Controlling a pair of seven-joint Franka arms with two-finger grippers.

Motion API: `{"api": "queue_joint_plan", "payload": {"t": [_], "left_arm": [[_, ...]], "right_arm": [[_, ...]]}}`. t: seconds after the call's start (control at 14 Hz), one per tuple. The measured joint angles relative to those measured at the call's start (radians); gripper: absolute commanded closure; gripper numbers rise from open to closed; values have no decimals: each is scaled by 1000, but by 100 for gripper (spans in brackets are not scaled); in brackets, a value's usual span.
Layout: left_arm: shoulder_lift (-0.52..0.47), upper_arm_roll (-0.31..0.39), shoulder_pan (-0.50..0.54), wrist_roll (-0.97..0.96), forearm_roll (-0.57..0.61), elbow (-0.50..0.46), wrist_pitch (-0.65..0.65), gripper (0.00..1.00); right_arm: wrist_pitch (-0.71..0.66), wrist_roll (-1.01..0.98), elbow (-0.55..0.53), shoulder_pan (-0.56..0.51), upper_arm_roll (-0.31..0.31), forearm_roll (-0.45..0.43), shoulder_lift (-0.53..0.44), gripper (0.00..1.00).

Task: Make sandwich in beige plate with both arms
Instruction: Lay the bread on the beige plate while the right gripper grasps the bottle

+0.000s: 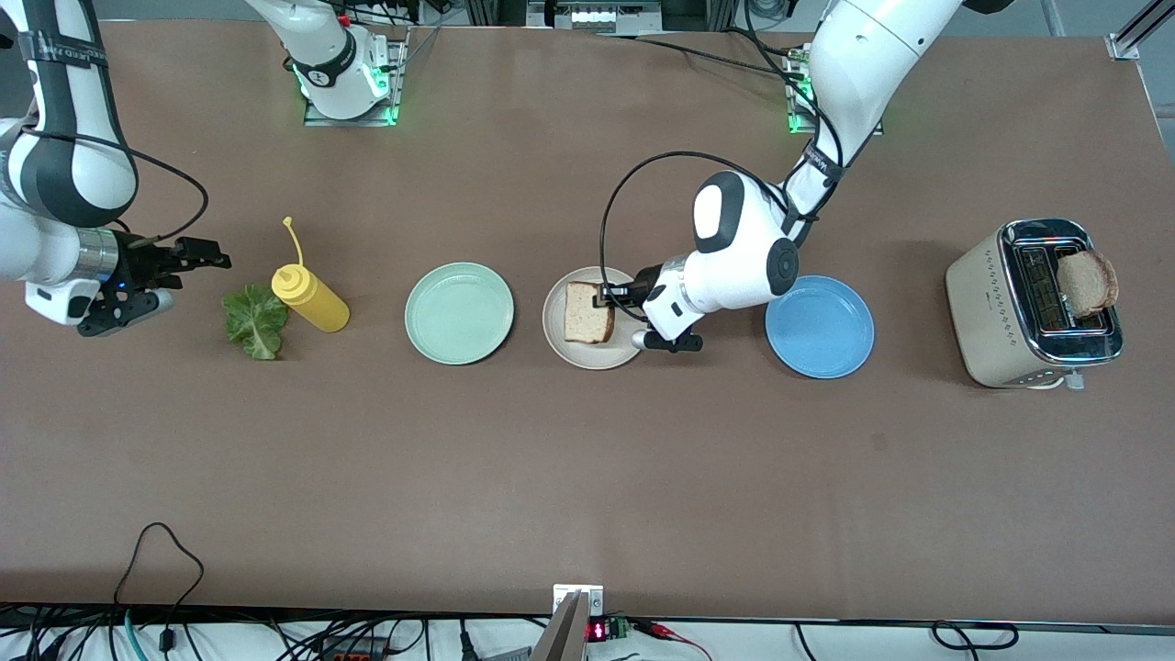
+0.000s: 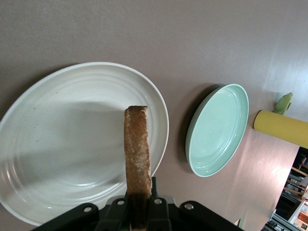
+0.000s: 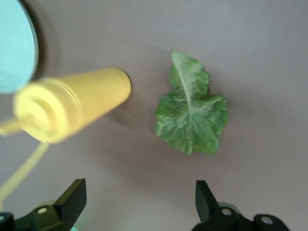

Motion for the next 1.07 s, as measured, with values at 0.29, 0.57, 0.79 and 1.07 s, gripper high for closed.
{"api": "queue_joint_plan", "payload": {"t": [0.29, 0.57, 0.79, 1.07], "left_arm": [[20, 0, -12, 0, 0, 0, 14, 100], [29, 1, -13, 0, 0, 0, 23, 100], [29, 7, -12, 0, 0, 0, 27, 100], [29, 15, 15, 1, 0, 0, 31, 100]], "right_arm": [[130, -219, -110, -22, 12, 22, -20, 0], [230, -627, -188, -74, 14, 266, 14, 0], [243, -928, -191, -97, 14, 493, 83, 0], [248, -1150, -188, -97, 38, 669, 123, 0]]}}
